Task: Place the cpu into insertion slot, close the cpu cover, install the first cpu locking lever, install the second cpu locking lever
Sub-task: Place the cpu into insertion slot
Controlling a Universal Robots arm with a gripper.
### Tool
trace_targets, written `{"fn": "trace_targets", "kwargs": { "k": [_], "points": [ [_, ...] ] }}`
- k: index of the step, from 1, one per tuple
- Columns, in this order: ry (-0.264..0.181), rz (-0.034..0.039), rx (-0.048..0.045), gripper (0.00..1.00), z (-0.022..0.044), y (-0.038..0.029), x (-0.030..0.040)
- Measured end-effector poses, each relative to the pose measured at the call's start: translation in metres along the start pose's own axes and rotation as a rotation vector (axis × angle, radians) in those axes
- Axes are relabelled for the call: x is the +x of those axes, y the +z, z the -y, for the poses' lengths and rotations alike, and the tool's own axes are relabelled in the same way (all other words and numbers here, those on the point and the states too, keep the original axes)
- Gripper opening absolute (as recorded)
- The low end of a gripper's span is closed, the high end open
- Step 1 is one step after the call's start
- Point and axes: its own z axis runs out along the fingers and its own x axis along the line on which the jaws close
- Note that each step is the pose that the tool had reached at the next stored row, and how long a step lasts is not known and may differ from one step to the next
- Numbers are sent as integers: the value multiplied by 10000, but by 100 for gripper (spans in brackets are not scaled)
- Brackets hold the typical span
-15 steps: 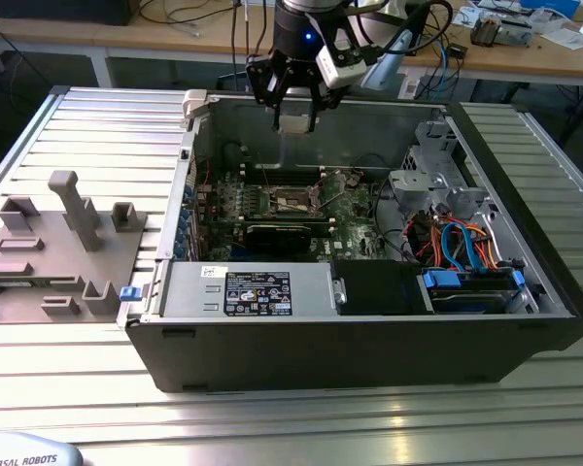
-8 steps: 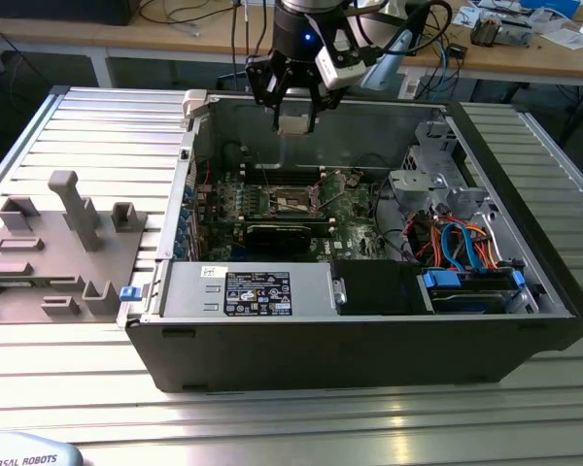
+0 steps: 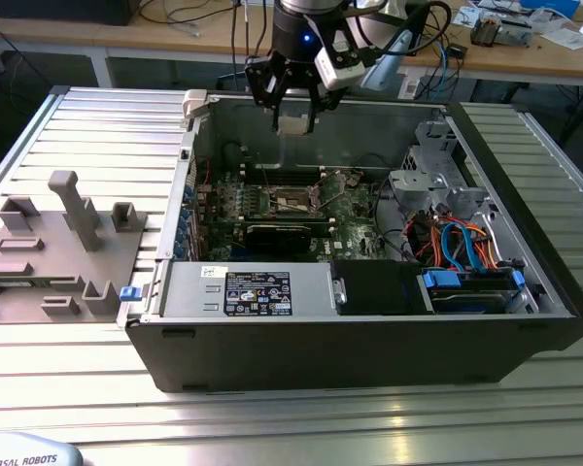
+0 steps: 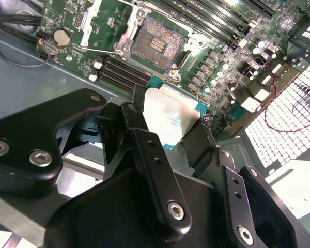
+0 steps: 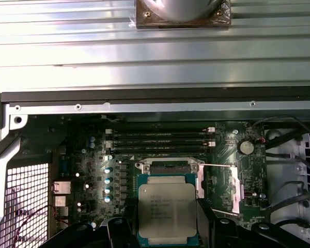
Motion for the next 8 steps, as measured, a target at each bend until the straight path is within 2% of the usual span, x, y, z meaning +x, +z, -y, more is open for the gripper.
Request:
{"fn": "trace_targets", "kwargs": {
  "k": [8],
  "points": [
    [0,0,0,54,1,12,10]
  ]
}}
